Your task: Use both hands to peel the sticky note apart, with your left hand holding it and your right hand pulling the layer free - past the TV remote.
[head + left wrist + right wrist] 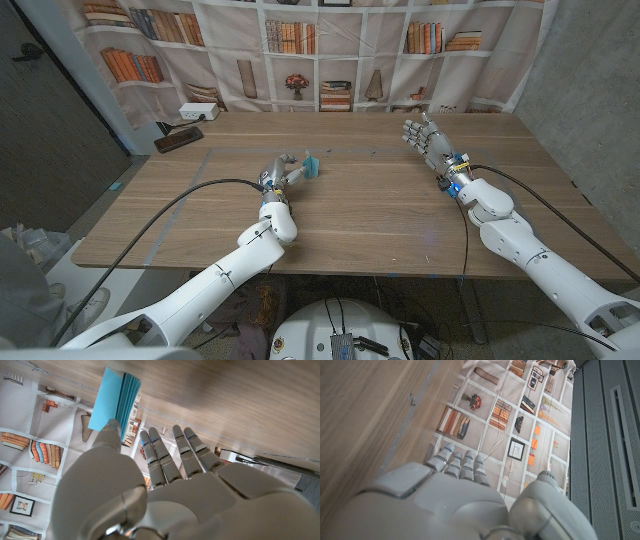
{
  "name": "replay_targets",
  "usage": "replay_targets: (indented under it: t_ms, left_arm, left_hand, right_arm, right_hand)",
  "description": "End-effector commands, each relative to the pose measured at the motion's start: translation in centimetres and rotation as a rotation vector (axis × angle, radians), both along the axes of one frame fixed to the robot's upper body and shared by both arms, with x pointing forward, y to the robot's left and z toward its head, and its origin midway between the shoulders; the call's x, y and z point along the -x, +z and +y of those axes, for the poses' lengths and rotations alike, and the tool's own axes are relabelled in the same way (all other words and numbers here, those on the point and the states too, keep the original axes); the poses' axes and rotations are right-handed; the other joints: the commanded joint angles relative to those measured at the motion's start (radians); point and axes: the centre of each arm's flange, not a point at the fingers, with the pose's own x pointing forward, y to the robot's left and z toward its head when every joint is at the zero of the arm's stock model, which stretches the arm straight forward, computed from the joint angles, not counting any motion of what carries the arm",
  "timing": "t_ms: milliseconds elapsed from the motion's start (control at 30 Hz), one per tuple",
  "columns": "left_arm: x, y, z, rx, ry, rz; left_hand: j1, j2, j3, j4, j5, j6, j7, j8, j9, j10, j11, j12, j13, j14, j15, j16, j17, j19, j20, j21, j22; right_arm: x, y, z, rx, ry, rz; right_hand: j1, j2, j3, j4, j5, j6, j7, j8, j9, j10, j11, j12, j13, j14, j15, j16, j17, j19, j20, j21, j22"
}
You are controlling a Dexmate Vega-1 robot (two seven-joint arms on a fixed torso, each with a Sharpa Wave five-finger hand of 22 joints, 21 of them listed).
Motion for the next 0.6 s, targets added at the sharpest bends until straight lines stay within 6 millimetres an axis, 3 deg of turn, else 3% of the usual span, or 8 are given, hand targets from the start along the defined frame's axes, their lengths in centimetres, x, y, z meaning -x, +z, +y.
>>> replay_targets:
  t_ms: [33,600]
  left_arm:
    - [-0.29,-0.2,-0.39,-0.005,-0.014,0.005]
    - [-0.83,-0.16,-0.45,-0.014,-0.042,-0.001]
  left_hand:
    - [0.004,-0.004,-0.001,0.004,-0.004,0.007,0.002,0.004,-0.001,0.004,0.0,-0.003,0.002,0.01,-0.161,0.0,0.005,-0.003,0.003,0.005,0.005]
    - [-0.004,-0.015,-0.007,0.008,-0.005,0.007,0.007,0.002,-0.005,0.001,0.0,-0.008,0.002,0.008,-0.159,-0.005,0.006,-0.014,0.012,0.002,0.005]
  right_arm:
    - [-0.24,-0.02,-0.11,-0.003,-0.006,0.007]
    - [-0.55,0.06,-0.14,0.001,-0.01,0.012]
  right_hand:
    - [0.006,0.008,0.002,-0.005,0.002,0.001,0.002,0.001,0.004,0.002,-0.008,-0.002,0.003,0.0,-0.002,0.002,0.002,0.003,0.004,-0.001,0.006]
    - [0.008,0.012,0.002,-0.007,0.002,0.001,0.002,0.001,0.004,0.002,-0.007,-0.003,0.003,0.0,-0.003,0.002,0.002,0.004,0.004,-0.001,0.006]
